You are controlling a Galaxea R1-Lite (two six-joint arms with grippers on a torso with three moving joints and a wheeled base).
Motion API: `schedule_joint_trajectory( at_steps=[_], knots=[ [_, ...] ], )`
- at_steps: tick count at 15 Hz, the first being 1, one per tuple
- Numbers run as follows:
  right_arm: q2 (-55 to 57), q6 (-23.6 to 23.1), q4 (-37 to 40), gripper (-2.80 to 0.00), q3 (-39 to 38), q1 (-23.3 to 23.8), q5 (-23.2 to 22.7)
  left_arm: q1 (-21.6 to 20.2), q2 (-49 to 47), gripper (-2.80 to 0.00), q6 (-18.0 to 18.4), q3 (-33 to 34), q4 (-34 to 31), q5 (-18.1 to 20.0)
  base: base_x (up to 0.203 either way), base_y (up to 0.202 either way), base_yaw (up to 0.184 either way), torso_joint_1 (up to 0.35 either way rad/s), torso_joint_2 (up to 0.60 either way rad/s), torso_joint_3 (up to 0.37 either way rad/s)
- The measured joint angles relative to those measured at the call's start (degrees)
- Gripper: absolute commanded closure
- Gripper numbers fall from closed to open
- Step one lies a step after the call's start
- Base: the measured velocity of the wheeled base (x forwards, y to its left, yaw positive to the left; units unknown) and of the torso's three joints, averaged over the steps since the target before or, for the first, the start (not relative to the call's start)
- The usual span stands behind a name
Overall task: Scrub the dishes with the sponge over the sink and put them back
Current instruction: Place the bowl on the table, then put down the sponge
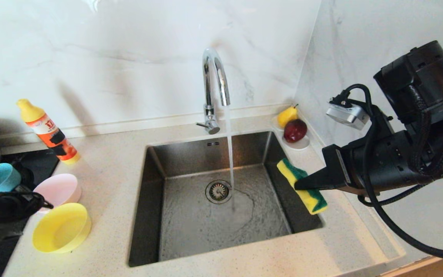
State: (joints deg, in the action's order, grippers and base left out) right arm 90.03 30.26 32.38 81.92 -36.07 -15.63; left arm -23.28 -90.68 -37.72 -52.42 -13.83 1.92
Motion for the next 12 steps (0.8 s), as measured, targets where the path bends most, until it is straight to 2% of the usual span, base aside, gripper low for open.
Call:
schedule_joint_trajectory(
  at_steps=[2, 3, 5, 7, 9, 12],
  knots=[
    [0.07, 0.00, -0.02, 0.00, -0.01, 0.07, 0.01, 0.48, 4.00, -2.80, 1.57, -5.39, -4.39, 2.08, 0.000, 0.000, 0.000, 0.000, 0.00, 0.000],
    [0.07, -0.01, -0.05, 0.00, -0.01, 0.11, 0.00, 0.80, 5.63, 0.00, 3.68, -7.42, -6.00, 3.43, 0.000, 0.000, 0.000, 0.000, 0.00, 0.000],
    [0.10, 0.00, -0.05, 0.00, -0.02, 0.13, 0.01, 2.15, 8.15, 0.00, 9.67, -10.54, -6.16, 6.40, 0.000, 0.000, 0.000, 0.000, 0.00, 0.000],
    [-0.04, 0.00, -0.09, 0.00, -0.47, 0.20, 0.01, 3.64, 9.04, 0.00, 16.48, -12.73, -4.34, 7.22, 0.000, 0.000, 0.000, 0.000, 0.00, 0.000],
    [-0.12, -0.02, -0.13, 0.00, -1.07, 0.67, 0.00, 5.89, 7.77, 0.00, 24.38, -13.55, 2.58, 7.00, 0.000, 0.000, 0.000, 0.000, 0.00, 0.000],
    [-0.39, -0.09, -0.24, 0.00, -2.23, 1.99, 0.01, 11.39, 4.39, 0.00, 36.48, -12.09, 18.53, 6.61, 0.000, 0.000, 0.000, 0.000, 0.00, 0.000]
  ],
)
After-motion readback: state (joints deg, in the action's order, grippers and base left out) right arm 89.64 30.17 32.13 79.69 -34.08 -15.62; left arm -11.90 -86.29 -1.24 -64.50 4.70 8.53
